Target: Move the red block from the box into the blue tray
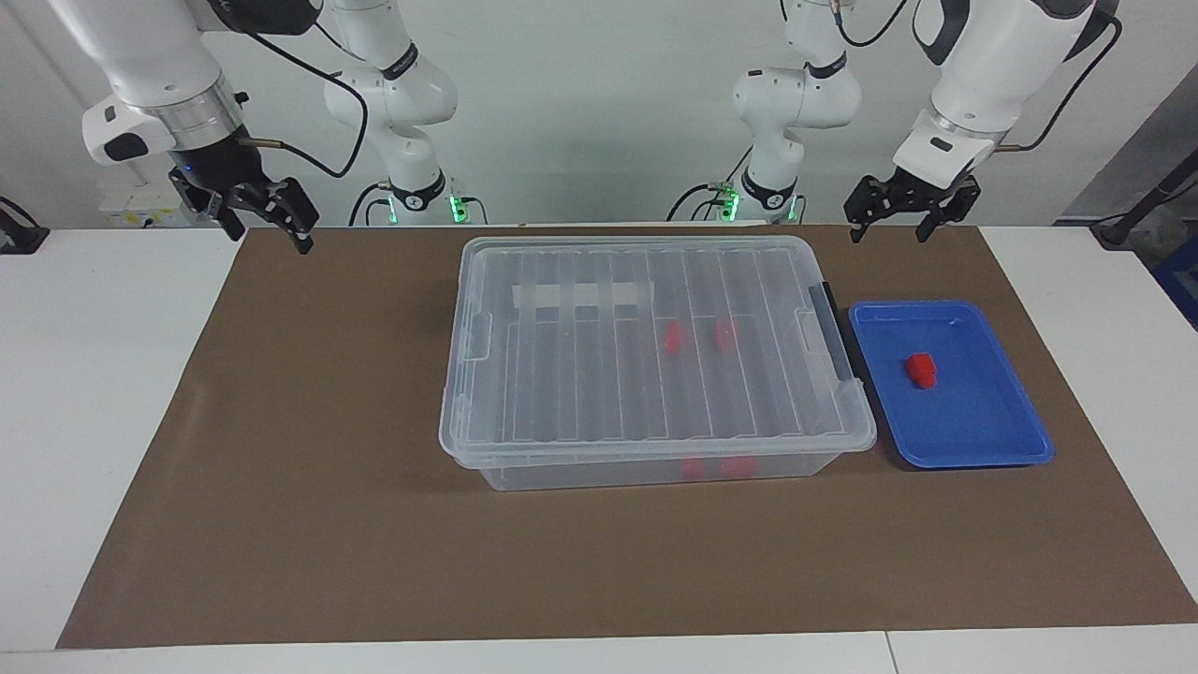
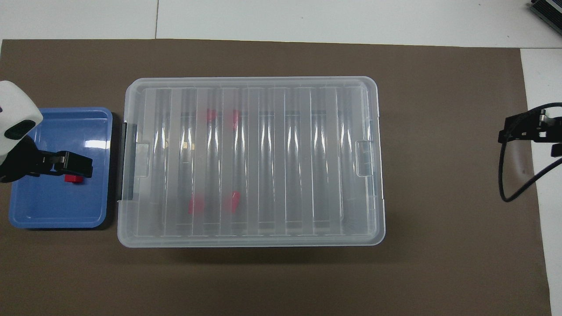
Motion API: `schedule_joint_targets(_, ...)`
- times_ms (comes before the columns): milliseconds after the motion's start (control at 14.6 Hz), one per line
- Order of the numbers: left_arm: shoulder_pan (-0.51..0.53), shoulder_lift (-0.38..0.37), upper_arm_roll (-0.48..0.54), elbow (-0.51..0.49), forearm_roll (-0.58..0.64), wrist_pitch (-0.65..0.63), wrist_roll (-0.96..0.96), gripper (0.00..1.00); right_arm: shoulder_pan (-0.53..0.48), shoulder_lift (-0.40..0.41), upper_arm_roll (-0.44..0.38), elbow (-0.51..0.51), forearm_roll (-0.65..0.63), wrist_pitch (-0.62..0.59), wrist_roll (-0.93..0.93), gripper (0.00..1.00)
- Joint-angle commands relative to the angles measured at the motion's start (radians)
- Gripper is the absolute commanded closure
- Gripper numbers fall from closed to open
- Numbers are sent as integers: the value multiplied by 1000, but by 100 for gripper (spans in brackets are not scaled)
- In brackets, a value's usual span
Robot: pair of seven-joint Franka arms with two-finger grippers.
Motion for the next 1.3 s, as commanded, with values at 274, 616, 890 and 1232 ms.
schedule_joint_targets(274,-8,-21,18,-13,-12,-6,-12,0,-9,-19,5,-22,2,-1,-70,0)
schedule_joint_targets(616,-7,-21,21,-13,-12,-6,-14,0,-3,-20,5,-27,0,-3,-72,0)
schedule_joint_targets(890,-7,-21,21,-13,-12,-6,-14,0,-3,-25,5,-35,0,-3,-73,0)
schedule_joint_targets(1232,-7,-21,21,-13,-12,-6,-14,0,5,-28,8,-42,-1,0,-87,0)
